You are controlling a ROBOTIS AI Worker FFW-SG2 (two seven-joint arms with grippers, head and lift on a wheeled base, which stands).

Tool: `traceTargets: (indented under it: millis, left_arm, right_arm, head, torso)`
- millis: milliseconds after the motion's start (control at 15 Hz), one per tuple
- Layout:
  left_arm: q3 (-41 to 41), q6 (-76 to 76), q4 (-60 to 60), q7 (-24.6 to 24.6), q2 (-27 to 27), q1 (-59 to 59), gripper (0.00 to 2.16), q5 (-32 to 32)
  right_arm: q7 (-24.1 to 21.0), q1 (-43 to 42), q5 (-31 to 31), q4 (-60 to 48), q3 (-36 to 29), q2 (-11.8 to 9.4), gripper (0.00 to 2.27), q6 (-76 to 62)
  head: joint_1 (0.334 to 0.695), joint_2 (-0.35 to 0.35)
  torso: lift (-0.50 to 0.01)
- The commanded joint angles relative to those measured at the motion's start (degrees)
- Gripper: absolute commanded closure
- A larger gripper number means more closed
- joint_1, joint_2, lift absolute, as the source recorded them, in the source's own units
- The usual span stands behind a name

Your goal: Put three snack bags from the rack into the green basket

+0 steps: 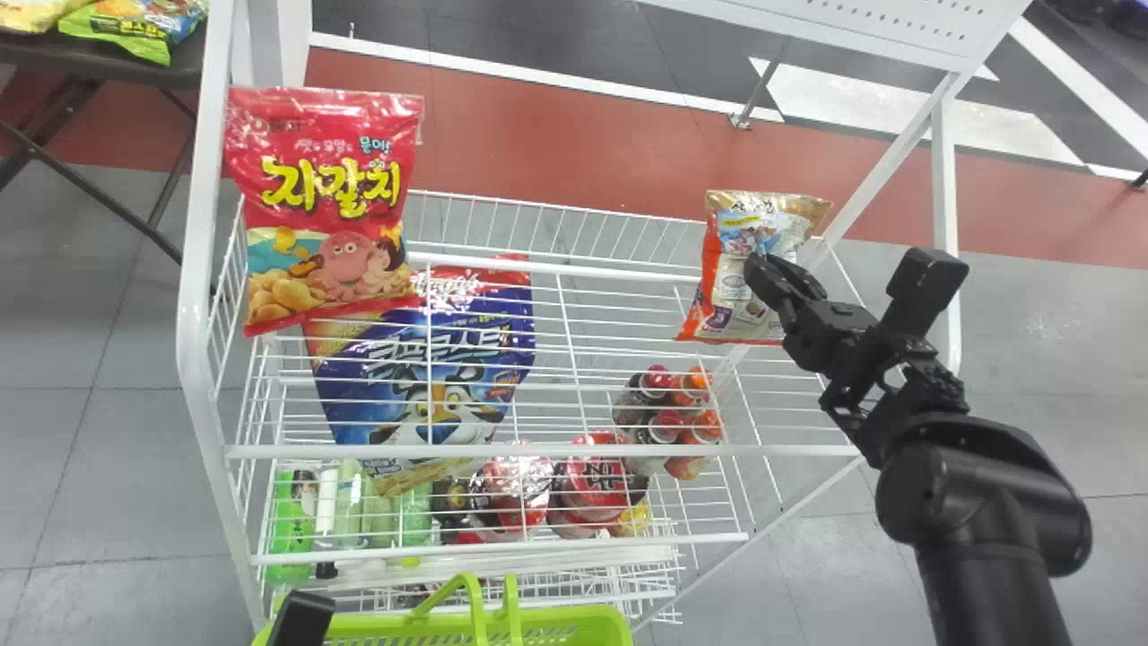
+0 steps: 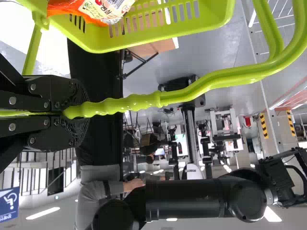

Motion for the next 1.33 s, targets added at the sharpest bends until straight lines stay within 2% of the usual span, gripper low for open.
traceTargets:
  millis: [0,200,600,733,800,1000,1200,1267]
  left_arm:
    - [-0.05,-0.05,-0.16,0.0,-0.15,0.16,1.57,0.0]
    - [-0.14,-0.05,-0.25,0.0,-0.15,0.25,1.57,0.0]
    - [-0.31,-0.58,-0.34,0.0,-0.15,0.42,1.57,0.0]
    - [-0.31,-0.76,-0.25,0.0,-0.15,0.34,1.57,0.0]
    - [-0.31,-0.93,-0.25,0.09,-0.15,0.42,1.57,0.0]
    - [-0.31,-1.11,-0.16,0.35,-0.15,0.42,1.57,0.0]
    - [-0.14,-1.46,0.01,0.44,-0.15,0.42,1.57,0.0]
    - [-0.05,-1.46,0.1,0.44,-0.15,0.34,1.57,0.0]
  right_arm:
    - [0.02,4.44,-1.57,-6.28,-1.4,0.36,2.25,0.06]
    - [0.9,11.12,-5.08,-17.36,-5.27,0.88,2.25,3.93]
    - [9.6,19.03,-14.58,-34.32,-16.87,6.42,2.25,26.78]
    - [14.35,20.17,-20.03,-35.64,-20.74,8.53,2.25,36.98]
    - [15.14,22.11,-20.46,-36.96,-20.92,9.32,2.25,38.03]
    - [16.99,25.09,-23.89,-39.51,-21.36,11.17,2.25,54.03]
    - [19.89,29.4,-26.18,-39.24,-21.36,13.72,2.25,57.72]
    - [20.77,29.75,-27.58,-38.1,-21.44,13.8,2.25,62.82]
  head:
    - [0.695,-0.35]
    - [0.695,-0.35]
    - [0.695,-0.35]
    - [0.695,-0.35]
    - [0.695,-0.35]
    - [0.695,-0.35]
    - [0.695,-0.35]
    - [0.695,-0.35]
  torso:
    - [0.0]
    - [0.0]
    - [0.0]
    - [0.0]
    - [0.0]
    - [0.0]
    - [0.0]
    - [0.0]
